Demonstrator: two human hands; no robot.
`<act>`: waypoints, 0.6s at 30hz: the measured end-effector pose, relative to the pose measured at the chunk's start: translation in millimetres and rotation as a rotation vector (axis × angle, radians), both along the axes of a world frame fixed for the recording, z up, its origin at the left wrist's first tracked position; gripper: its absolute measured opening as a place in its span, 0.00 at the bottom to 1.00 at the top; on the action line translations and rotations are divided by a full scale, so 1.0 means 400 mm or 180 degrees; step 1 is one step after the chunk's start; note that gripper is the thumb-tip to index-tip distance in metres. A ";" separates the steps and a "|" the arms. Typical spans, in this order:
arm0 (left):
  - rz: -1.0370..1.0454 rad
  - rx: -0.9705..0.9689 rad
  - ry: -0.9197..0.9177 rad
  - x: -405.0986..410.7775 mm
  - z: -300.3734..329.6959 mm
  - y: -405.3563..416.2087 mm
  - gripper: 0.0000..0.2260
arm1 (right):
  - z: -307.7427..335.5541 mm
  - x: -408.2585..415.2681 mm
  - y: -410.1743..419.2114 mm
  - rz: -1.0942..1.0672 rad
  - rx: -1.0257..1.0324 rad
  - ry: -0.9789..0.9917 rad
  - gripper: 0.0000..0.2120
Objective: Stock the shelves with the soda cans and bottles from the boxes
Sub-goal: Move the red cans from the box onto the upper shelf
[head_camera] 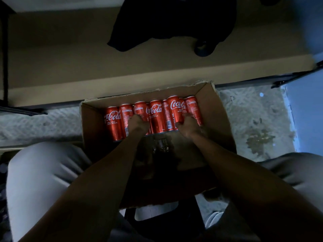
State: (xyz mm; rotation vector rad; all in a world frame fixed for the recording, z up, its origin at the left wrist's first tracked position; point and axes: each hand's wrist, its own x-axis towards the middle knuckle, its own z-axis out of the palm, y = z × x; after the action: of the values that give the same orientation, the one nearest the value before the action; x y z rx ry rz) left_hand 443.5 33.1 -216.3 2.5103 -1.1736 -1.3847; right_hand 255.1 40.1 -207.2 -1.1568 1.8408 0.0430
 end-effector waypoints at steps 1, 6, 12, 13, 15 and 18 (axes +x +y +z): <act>-0.0023 0.0011 -0.0117 -0.004 -0.005 -0.004 0.17 | -0.008 0.004 -0.002 -0.0057 0.0029 -0.0015 0.25; -0.0437 0.0048 -0.0606 -0.012 -0.022 -0.027 0.17 | -0.035 0.017 -0.006 -0.0326 0.0187 -0.0041 0.30; -0.0678 0.0165 -0.0846 -0.029 -0.050 -0.051 0.41 | -0.062 0.035 -0.023 -0.0457 0.0261 0.0140 0.39; -0.0573 0.0177 -0.0894 -0.036 -0.051 -0.046 0.44 | -0.065 0.035 -0.023 -0.0448 0.0254 0.0150 0.40; -0.0497 0.0148 -0.1016 -0.050 -0.057 -0.033 0.48 | -0.068 0.030 -0.019 -0.0400 0.0225 0.0188 0.40; -0.0566 0.0148 -0.1203 -0.065 -0.070 -0.021 0.47 | -0.073 0.017 -0.013 -0.0353 0.0187 0.0187 0.37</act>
State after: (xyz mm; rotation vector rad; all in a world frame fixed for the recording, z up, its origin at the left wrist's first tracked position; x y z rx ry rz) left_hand 417.5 24.8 -244.4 2.8480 -1.4714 -0.9989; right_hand 262.0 34.8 -236.3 -1.0211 1.9397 0.0680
